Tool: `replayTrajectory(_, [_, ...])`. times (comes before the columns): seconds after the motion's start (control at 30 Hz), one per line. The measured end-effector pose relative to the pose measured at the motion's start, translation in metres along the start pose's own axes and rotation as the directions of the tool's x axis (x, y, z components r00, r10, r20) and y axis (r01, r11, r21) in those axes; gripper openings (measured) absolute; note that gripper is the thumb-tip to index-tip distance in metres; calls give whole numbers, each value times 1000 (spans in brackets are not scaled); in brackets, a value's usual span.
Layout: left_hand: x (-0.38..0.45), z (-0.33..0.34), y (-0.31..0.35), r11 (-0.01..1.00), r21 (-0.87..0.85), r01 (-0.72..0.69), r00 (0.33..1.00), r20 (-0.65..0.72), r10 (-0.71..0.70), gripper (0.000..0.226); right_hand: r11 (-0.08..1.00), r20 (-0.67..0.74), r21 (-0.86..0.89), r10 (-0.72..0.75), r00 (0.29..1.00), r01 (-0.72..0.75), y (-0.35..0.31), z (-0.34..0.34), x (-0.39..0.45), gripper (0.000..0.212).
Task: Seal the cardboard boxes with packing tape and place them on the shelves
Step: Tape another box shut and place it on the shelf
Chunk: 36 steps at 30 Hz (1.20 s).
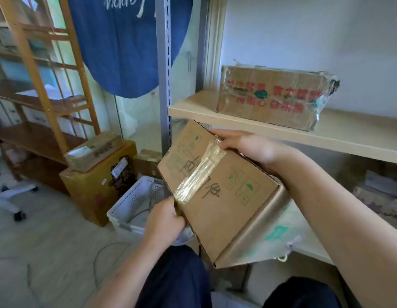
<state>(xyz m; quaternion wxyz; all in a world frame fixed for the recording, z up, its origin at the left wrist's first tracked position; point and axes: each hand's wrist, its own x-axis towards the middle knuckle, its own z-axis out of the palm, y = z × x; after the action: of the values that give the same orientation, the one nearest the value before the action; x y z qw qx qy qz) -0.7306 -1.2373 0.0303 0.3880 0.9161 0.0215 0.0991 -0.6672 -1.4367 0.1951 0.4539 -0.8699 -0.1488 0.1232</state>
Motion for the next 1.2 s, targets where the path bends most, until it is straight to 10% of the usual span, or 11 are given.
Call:
replayTrajectory(0.4, [-45, -63, 83, 903, 395, -170, 984, 14, 179, 8, 917, 35, 395, -82, 996, 62, 28, -34, -83, 54])
replayTrajectory(0.63, [-57, -51, 110, 795, 535, -286, 950, 48, 310, 17, 912, -227, 405, 29, 973, 68, 69, -26, -129, 48])
replayTrajectory(0.77, [-64, -44, 125, 748, 589, -307, 936, 44, 349, 15, 998, -439, -58, -11, 899, -16, 66, -36, -147, 28])
replayTrajectory(0.9, [-87, -31, 153, 726, 592, -349, 914, 43, 404, 16, 770, -452, -584, -47, 891, -256, 48, -27, -141, 91])
replayTrajectory(1.2, [-115, -8, 191, 880, 299, -368, 929, 94, 357, 36, 707, -441, -643, -29, 897, -294, 35, -12, -136, 96])
